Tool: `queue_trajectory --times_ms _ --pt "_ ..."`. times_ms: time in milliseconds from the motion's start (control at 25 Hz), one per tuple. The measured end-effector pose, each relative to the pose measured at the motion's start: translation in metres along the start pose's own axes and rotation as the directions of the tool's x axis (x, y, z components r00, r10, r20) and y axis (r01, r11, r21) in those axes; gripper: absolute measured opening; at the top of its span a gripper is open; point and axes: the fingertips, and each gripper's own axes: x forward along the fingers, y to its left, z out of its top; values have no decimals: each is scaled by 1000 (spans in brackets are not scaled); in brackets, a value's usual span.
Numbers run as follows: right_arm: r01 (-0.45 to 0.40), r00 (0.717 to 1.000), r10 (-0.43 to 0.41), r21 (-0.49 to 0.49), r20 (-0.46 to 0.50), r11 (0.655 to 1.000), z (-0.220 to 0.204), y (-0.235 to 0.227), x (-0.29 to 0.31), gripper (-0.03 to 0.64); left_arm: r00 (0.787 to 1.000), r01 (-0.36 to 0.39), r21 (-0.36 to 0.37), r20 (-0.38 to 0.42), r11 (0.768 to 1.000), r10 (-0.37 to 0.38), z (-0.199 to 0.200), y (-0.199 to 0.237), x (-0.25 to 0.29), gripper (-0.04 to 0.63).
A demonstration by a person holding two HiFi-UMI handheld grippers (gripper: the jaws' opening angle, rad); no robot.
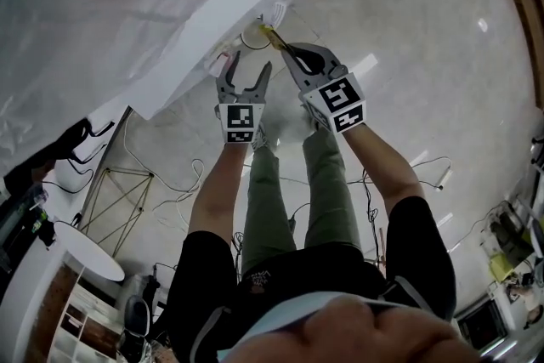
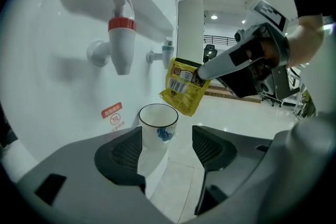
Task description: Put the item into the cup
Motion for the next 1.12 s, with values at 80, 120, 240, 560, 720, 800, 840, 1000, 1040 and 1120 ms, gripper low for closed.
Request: queue_trajectory --times_ms 80,120,240,560,720,800,840,1000,1040,1120 --pt "-7 1000 7 -14 -3 1000 0 -3 6 44 1000 -19 -5 1 1000 19 0 3 7 301" --pt "-9 1000 9 -22 -5 1000 0 -5 9 44 1000 -27 -7 1 1000 27 0 5 11 301" --pt "-23 1000 23 -32 -4 999 0 -4 15 44 1000 -27 3 -4 1000 27 -2 6 17 302" --pt "-54 998 55 -89 7 995 9 3 20 44 999 -42 12 -16 999 42 -3 9 25 310" --pt "-60 998 60 -124 -9 990 8 6 30 44 999 -34 30 -22 999 35 -3 10 26 309" --pt "-60 998 57 -130 -23 990 6 6 34 44 999 -29 34 -24 999 30 -4 10 26 309" --pt "-60 998 57 -129 -30 990 5 5 37 44 999 -27 37 -24 999 28 -4 10 26 308" --pt "-63 997 56 -126 -59 990 0 2 46 44 1000 -23 47 -20 999 24 -3 10 27 309" --pt "-63 996 55 -125 -66 990 -2 1 47 44 1000 -22 48 -19 999 23 -3 10 27 308" --pt "-64 995 55 -121 -80 991 -5 0 51 44 1000 -21 52 -18 998 22 -4 11 27 308"
